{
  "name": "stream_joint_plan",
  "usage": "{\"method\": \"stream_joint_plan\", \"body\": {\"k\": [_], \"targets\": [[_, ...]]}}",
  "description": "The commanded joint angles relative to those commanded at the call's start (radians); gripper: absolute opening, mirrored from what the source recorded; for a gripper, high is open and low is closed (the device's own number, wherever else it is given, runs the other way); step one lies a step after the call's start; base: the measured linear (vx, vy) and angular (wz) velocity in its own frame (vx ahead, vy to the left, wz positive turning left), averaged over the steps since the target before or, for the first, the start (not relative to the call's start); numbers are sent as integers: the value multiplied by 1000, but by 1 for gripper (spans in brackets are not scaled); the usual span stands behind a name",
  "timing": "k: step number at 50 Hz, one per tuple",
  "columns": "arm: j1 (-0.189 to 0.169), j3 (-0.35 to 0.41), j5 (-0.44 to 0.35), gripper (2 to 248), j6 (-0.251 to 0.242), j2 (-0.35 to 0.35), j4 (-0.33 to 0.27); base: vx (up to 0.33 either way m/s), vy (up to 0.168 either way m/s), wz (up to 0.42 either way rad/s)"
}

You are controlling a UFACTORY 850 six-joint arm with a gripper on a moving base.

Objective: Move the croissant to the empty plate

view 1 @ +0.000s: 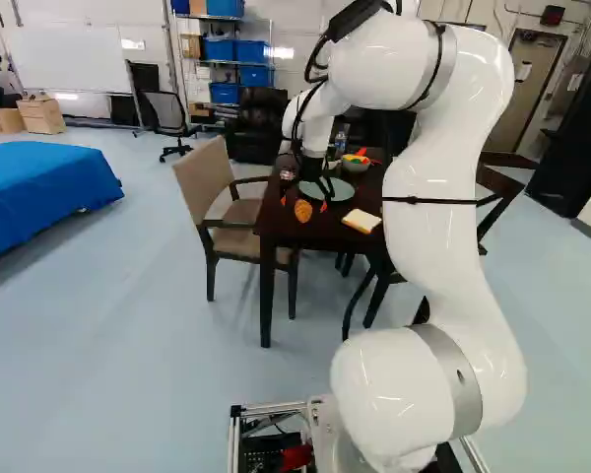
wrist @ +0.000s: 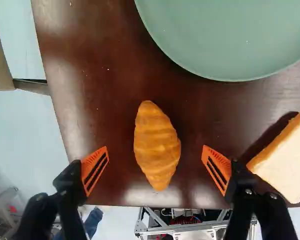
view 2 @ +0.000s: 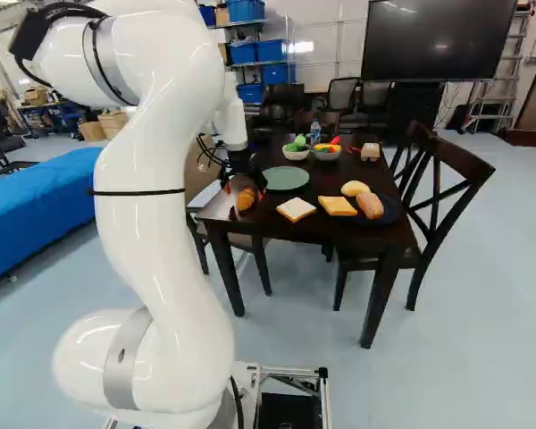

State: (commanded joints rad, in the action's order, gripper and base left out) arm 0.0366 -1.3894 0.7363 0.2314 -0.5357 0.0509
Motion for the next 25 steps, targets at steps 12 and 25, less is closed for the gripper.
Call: {"method": "stream_joint_plan", "body": {"k": [12, 25], "targets": [[0, 0, 0, 222, 0, 0, 0, 0, 0, 0], [0, 0, 0, 198, 0, 0, 0, 0, 0, 0]]}}
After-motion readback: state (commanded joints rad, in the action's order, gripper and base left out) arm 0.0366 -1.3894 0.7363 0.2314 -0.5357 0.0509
